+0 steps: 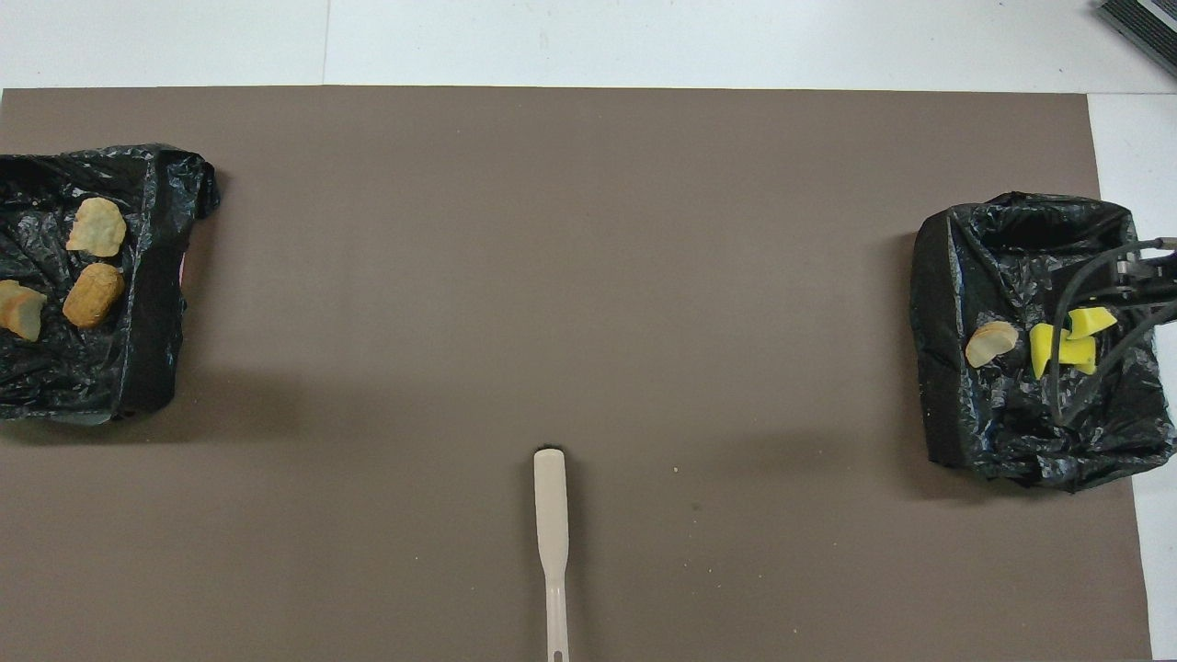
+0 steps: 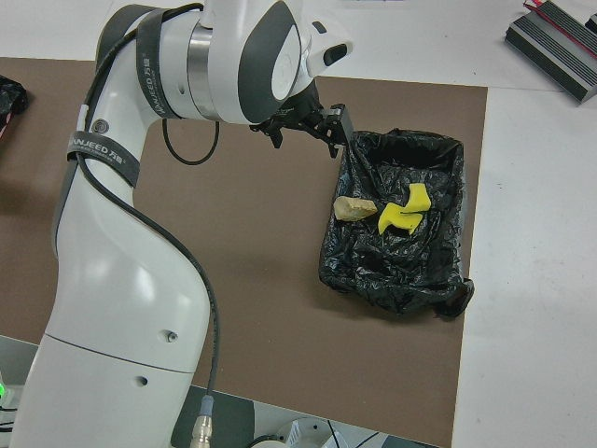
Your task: Sweep and dump trash in bin
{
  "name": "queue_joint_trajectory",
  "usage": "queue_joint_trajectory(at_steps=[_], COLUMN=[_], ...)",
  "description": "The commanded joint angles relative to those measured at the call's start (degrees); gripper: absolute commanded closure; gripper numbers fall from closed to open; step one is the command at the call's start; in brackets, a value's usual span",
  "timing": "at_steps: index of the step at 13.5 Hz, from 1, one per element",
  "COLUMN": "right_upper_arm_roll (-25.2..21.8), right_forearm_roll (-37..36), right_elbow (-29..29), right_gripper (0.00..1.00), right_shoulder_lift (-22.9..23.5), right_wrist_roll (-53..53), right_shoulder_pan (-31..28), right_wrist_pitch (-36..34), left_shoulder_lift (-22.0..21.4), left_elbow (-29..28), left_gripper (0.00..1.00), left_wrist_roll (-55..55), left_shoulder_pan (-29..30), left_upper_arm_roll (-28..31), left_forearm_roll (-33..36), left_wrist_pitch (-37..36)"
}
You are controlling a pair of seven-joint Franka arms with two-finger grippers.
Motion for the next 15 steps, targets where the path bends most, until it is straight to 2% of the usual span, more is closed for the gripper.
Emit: queue_joint_trajectory(at_steps=[1, 3, 5, 8, 9, 12, 15], right_upper_arm_roll=[-1.06, -0.71, -0.71, -0.62, -0.62, -0.62, -0.62], right_forearm_roll=[1.65, 0.86, 0.94, 1.64, 1.64, 1.64, 1.64], right_elbow=[-2.28, -2.28, -2.28, -2.28, -2.28, -2.28, -2.28], right_gripper=[0.00, 0.00, 0.00, 0.00, 0.00, 0.00, 0.00], right_shoulder_lift=[-2.25, -2.25, -2.25, -2.25, -2.25, -2.25, -2.25], right_wrist_roll=[0.74, 0.92, 0.74, 0.65, 0.65, 0.74, 0.74], right_shoulder_pan=[0.25, 0.52, 0.43, 0.52, 0.52, 0.52, 0.52], right_wrist_pitch=[0.03, 0.03, -0.06, -0.06, -0.06, -0.06, -0.06], left_shoulder_lift=[-0.31, -0.84, -1.54, -1.46, -1.28, -0.32, 0.56], left_elbow=[1.57, 1.49, 0.87, 1.57, 1.92, 3.85, 5.26], left_gripper=[1.00, 1.00, 1.00, 1.00, 1.00, 1.00, 1.00], left_wrist_roll=[-1.67, -1.94, -5.18, -4.93, -4.66, -4.75, -5.19], left_shoulder_pan=[-4.11, -7.18, -9.12, -12.72, -13.61, -17.65, -20.64], left_upper_arm_roll=[0.67, 0.58, 0.49, 0.23, 0.05, -0.03, -0.03], left_forearm_roll=[5.98, 10.20, 11.36, 11.20, 9.88, -1.52, -12.33], left_wrist_pitch=[-7.12, -11.52, -15.47, -16.89, -17.16, -21.63, -21.03])
